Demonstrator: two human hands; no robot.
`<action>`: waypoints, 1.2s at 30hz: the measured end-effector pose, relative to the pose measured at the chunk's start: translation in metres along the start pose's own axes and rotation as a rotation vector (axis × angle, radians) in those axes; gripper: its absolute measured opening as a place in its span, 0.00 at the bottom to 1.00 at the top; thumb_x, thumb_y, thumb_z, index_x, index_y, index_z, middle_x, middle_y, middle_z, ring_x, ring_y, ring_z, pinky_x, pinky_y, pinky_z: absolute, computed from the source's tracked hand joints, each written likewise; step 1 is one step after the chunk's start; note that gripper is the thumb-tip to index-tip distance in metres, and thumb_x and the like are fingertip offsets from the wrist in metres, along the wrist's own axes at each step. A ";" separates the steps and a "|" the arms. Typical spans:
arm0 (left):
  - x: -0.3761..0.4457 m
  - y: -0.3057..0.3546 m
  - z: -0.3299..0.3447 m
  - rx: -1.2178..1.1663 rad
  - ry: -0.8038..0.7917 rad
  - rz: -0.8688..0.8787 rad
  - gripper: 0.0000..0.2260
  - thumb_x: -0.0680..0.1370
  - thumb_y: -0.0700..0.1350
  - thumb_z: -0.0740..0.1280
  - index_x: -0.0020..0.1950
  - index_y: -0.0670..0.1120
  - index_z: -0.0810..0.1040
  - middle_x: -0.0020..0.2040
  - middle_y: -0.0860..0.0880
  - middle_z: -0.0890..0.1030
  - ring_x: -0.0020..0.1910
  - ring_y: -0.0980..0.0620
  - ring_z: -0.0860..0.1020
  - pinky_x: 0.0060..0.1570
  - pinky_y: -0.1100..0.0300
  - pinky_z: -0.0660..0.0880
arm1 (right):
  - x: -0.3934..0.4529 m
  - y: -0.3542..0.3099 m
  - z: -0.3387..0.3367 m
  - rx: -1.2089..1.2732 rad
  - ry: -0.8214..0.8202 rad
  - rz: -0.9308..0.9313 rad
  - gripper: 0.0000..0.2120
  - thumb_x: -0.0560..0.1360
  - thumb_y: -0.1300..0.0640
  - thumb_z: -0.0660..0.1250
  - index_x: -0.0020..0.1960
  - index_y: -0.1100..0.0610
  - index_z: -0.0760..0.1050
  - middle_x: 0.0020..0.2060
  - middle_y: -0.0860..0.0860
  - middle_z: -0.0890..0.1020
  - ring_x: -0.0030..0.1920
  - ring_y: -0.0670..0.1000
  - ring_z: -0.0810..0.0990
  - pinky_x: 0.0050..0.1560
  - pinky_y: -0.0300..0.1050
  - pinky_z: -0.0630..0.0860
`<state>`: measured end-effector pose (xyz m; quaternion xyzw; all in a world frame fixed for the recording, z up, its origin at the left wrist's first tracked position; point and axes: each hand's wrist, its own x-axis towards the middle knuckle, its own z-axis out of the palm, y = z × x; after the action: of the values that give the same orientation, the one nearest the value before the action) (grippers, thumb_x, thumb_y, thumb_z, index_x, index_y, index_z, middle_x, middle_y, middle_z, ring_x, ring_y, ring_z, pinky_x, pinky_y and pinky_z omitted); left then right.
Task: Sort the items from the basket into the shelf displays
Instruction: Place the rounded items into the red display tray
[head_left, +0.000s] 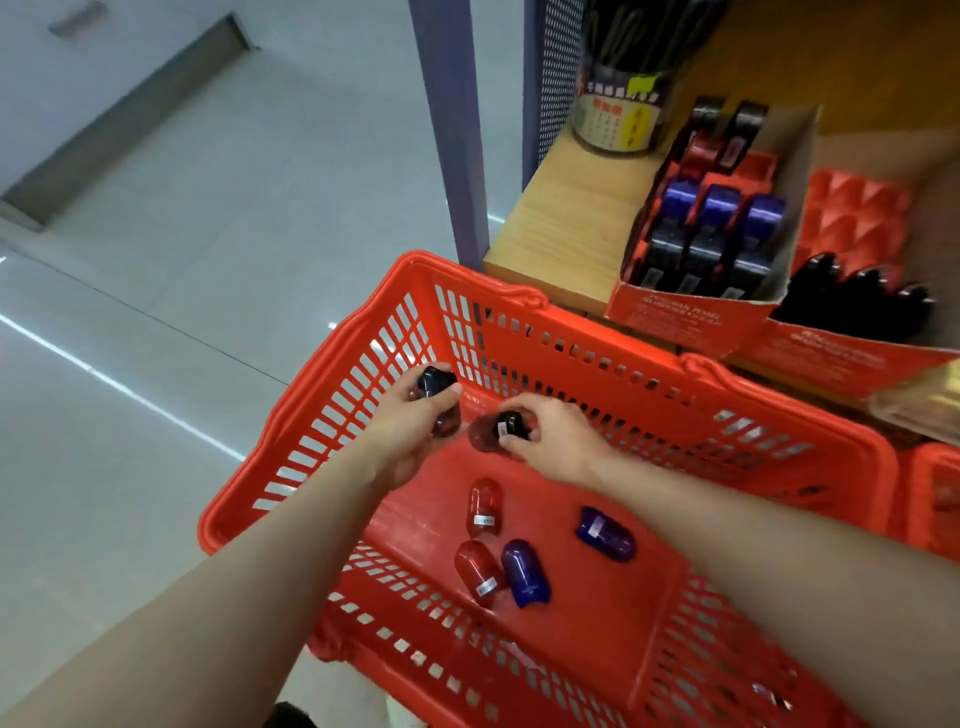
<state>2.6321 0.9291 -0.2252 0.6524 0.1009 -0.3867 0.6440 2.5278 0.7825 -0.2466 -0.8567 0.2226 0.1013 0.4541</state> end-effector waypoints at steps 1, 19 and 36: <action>-0.011 0.009 0.008 0.022 -0.027 0.007 0.09 0.78 0.36 0.69 0.53 0.49 0.79 0.54 0.44 0.81 0.52 0.46 0.80 0.47 0.51 0.82 | -0.011 -0.007 -0.018 0.062 -0.018 0.030 0.16 0.75 0.59 0.72 0.61 0.51 0.75 0.53 0.53 0.82 0.48 0.54 0.83 0.54 0.47 0.79; -0.224 0.096 0.171 -0.191 -0.460 0.124 0.23 0.74 0.32 0.72 0.67 0.44 0.74 0.63 0.37 0.79 0.56 0.40 0.82 0.45 0.49 0.81 | -0.266 -0.082 -0.231 0.779 0.315 -0.092 0.14 0.75 0.71 0.68 0.54 0.55 0.79 0.47 0.58 0.82 0.36 0.52 0.83 0.40 0.39 0.81; -0.149 0.116 0.238 -0.066 -0.506 0.268 0.27 0.73 0.29 0.72 0.65 0.54 0.76 0.61 0.42 0.76 0.50 0.44 0.84 0.47 0.56 0.80 | -0.183 -0.053 -0.280 0.611 0.559 0.025 0.04 0.78 0.59 0.68 0.50 0.54 0.82 0.44 0.56 0.83 0.44 0.55 0.82 0.59 0.61 0.78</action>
<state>2.5147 0.7481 -0.0118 0.5212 -0.1375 -0.4454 0.7149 2.3838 0.6302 0.0195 -0.6742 0.3675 -0.2003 0.6084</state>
